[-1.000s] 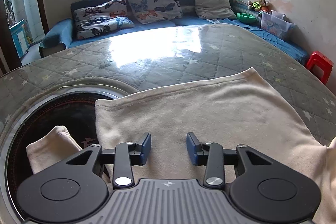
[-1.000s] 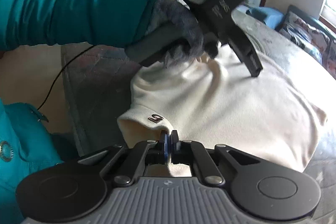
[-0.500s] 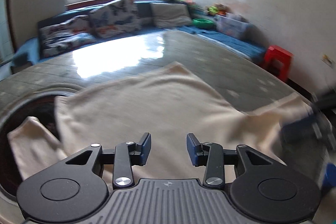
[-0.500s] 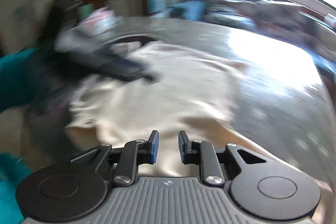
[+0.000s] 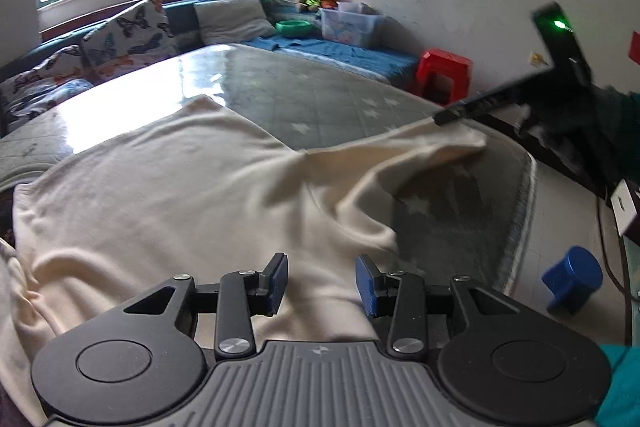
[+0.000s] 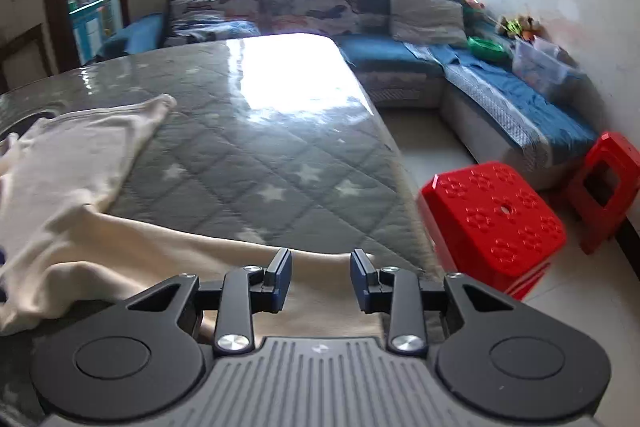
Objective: Fold clothes
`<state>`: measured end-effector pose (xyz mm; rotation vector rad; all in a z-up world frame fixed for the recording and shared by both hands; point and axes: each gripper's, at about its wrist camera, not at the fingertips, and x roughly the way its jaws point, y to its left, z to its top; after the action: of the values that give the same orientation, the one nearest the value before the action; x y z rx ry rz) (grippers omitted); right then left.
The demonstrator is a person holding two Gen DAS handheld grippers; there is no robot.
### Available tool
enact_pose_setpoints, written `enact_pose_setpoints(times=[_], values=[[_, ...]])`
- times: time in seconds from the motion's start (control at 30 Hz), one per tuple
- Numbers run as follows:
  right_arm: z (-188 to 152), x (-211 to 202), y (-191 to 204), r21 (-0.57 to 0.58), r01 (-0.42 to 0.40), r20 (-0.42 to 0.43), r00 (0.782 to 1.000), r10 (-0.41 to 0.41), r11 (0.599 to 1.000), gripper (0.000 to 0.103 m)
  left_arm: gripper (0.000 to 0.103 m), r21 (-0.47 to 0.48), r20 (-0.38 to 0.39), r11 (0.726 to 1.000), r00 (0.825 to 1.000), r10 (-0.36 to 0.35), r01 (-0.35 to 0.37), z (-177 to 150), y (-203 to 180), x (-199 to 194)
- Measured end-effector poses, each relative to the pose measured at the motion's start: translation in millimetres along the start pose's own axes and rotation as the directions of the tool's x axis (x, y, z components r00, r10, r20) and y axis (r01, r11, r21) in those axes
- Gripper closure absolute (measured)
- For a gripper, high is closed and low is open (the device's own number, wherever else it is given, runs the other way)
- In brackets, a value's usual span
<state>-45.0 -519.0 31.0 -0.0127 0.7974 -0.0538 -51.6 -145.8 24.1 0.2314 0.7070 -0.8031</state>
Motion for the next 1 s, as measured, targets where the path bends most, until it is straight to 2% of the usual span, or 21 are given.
enact_pose_setpoints(times=[0.13, 0.23, 0.33, 0.4, 0.53, 0.63, 0.8, 0.9, 0.93, 1.0], values=[[-3, 7, -7, 0.020, 0.018, -0.020, 1.000, -0.018, 1.000, 0.066, 0.063, 0.013, -0.016, 1.000, 1.000, -0.010, 0.010, -5, -4, 1], [-3, 11, -11, 0.042, -0.003, -0.022, 1.000, 0.004, 0.999, 0.066, 0.063, 0.017, -0.018, 1.000, 1.000, -0.015, 0.015, -4, -5, 1], [1, 13, -12, 0.041, -0.027, -0.018, 0.999, 0.027, 0.999, 0.075, 0.063, 0.022, -0.019, 1.000, 1.000, -0.020, 0.020, -4, -7, 1], [8, 15, -8, 0.009, -0.013, -0.010, 1.000, 0.013, 1.000, 0.094, 0.062, 0.027, -0.020, 0.999, 1.000, -0.020, 0.021, -4, -8, 1], [25, 17, 2, -0.093, 0.054, 0.051, 0.997, -0.050, 0.994, 0.096, 0.062, 0.041, -0.022, 0.999, 0.999, -0.029, 0.030, -5, -9, 1], [42, 29, 9, -0.138, 0.068, 0.078, 0.995, -0.058, 0.988, 0.096, 0.060, 0.058, -0.020, 0.998, 0.999, -0.030, 0.031, -5, -11, 2], [44, 49, 11, -0.142, 0.096, 0.051, 0.995, -0.090, 0.985, 0.093, 0.060, 0.052, -0.022, 0.998, 0.999, -0.031, 0.032, -4, -10, 0], [38, 31, 10, -0.087, 0.053, 0.074, 0.996, -0.046, 0.995, 0.091, 0.060, 0.053, -0.012, 0.998, 0.999, -0.042, 0.042, -1, -10, -2], [34, 24, 12, -0.086, 0.029, 0.081, 0.996, -0.022, 0.996, 0.088, 0.060, 0.054, -0.006, 0.997, 0.999, -0.046, 0.046, 0, -11, -3], [28, 13, 16, -0.088, -0.008, 0.086, 0.996, 0.015, 0.996, 0.068, 0.059, 0.052, 0.006, 0.997, 0.998, -0.056, 0.056, 2, -12, -3]])
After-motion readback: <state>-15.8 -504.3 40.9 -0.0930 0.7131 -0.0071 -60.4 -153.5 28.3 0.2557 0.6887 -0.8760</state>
